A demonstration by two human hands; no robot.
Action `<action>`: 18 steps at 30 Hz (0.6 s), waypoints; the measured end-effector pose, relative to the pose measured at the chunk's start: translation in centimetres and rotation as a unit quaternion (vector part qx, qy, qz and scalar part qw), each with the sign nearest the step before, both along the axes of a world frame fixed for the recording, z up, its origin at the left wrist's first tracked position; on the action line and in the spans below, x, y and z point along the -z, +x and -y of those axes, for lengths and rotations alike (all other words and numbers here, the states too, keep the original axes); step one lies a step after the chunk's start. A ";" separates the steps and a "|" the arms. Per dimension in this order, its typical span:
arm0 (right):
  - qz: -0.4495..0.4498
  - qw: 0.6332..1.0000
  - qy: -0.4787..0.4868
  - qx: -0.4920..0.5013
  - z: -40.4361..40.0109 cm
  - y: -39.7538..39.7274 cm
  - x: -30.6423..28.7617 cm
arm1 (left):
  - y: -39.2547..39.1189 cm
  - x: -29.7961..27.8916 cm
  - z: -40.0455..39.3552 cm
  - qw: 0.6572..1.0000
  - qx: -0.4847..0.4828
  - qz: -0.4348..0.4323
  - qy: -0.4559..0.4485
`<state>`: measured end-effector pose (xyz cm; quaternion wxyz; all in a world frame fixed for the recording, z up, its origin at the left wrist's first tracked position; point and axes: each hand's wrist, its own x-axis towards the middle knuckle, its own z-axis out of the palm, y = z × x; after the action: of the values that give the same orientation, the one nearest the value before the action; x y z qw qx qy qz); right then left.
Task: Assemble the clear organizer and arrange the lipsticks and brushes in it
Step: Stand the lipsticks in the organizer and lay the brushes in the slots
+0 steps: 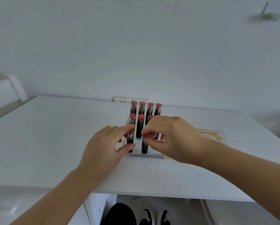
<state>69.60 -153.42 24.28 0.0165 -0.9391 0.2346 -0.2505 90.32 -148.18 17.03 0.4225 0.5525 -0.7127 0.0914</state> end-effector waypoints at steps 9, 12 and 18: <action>0.111 0.987 0.105 0.056 -0.3 0.9 1.3 | 0.1 0.2 0.2 1.000 -0.007 -0.005 0.010; 0.111 0.985 0.116 0.062 -0.5 1.1 1.6 | 0.2 0.2 0.2 1.000 -0.005 0.004 0.014; 0.136 0.981 0.116 0.070 -0.5 1.5 2.1 | 0.0 0.0 0.1 1.000 -0.007 0.001 0.014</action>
<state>71.11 -152.89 22.16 0.1393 -0.8691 0.3229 -0.3478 90.29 -148.23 17.00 0.4133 0.5636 -0.7101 0.0848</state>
